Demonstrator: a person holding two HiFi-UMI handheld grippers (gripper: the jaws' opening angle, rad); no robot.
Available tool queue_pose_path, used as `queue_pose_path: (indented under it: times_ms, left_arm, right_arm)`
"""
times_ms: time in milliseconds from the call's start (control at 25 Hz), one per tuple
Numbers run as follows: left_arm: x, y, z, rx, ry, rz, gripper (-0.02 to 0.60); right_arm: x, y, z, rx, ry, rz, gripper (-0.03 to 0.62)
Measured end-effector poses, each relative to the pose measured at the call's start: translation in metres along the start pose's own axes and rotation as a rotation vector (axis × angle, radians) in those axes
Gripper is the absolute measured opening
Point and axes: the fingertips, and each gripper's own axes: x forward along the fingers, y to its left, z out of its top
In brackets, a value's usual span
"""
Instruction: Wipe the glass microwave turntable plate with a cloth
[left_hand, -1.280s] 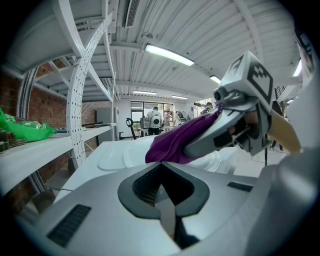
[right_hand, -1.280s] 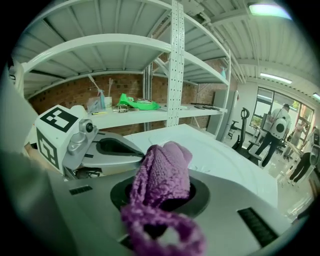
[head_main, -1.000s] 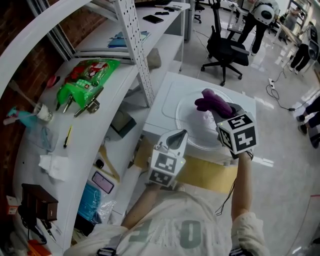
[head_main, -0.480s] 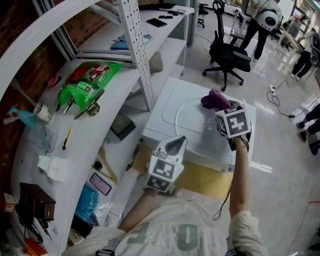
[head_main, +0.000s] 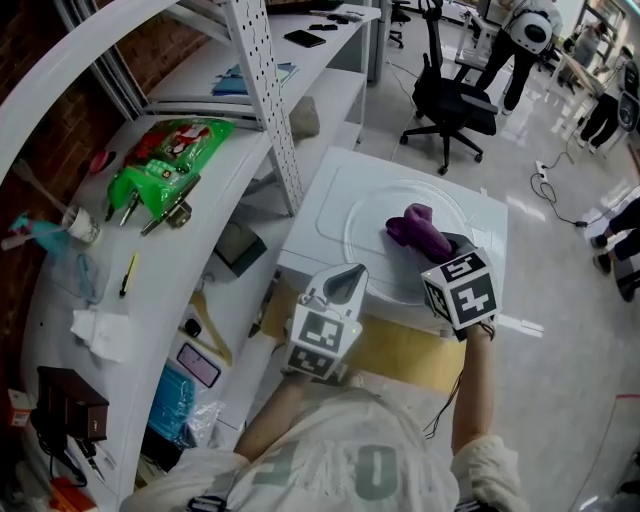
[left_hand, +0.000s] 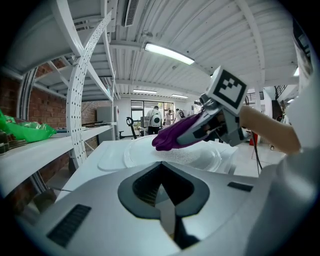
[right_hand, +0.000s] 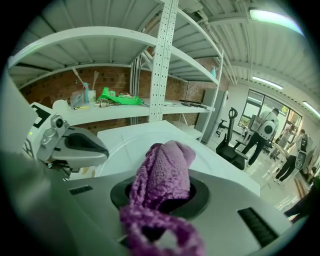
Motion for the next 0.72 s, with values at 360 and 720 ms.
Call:
queue_pose_path:
  times_ms: [360, 720]
  left_arm:
    - [-0.001, 0.0, -0.002, 0.007, 0.01, -0.004, 0.003]
    - [0.0, -0.002, -0.001, 0.004, 0.004, -0.007, 0.003]
  right_arm:
    - [-0.03, 0.074, -0.022, -0.016, 0.0, 0.121, 0.055]
    - [-0.043, 0.094, -0.029, -0.017, 0.009, 0.144, 0.055]
